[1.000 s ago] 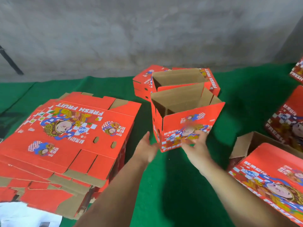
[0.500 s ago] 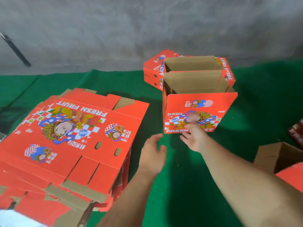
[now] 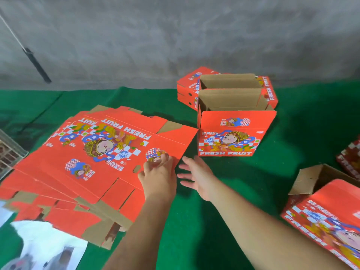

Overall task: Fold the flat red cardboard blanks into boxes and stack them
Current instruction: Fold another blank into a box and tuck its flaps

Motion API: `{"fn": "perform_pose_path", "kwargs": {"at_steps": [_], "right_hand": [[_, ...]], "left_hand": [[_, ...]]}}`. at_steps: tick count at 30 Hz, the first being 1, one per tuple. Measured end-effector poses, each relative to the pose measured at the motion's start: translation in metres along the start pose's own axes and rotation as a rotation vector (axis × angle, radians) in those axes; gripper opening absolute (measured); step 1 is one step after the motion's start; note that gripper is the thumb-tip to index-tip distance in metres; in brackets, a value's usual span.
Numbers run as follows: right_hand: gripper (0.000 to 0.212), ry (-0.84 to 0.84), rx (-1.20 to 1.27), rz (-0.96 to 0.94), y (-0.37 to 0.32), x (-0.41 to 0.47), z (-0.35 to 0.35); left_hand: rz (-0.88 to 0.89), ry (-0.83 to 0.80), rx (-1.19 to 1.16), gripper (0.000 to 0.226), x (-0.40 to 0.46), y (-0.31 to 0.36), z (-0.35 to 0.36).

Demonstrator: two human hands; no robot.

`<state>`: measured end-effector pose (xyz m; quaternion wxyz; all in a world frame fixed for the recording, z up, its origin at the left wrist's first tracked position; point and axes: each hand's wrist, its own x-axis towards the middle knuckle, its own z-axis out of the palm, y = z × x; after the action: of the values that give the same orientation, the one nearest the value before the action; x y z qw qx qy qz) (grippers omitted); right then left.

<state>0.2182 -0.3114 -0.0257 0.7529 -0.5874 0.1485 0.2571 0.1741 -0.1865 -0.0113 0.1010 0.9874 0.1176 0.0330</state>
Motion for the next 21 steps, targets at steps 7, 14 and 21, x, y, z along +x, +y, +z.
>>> {"fn": "perform_pose_path", "kwargs": {"at_steps": [7,14,21], "right_hand": [[0.036,0.081,0.219,-0.236,-0.003,-0.045,-0.007],[0.025,0.199,0.419,-0.284,0.004,-0.118,-0.128],[0.038,0.529,0.141,-0.336,0.01,-0.14,-0.159]], "left_hand": [[0.272,0.147,-0.469,0.037,-0.06,-0.001,-0.028],[-0.266,0.206,-0.639,0.091,-0.053,-0.123,-0.053],[-0.053,0.015,-1.199,0.009,-0.094,-0.087,-0.045]]}}
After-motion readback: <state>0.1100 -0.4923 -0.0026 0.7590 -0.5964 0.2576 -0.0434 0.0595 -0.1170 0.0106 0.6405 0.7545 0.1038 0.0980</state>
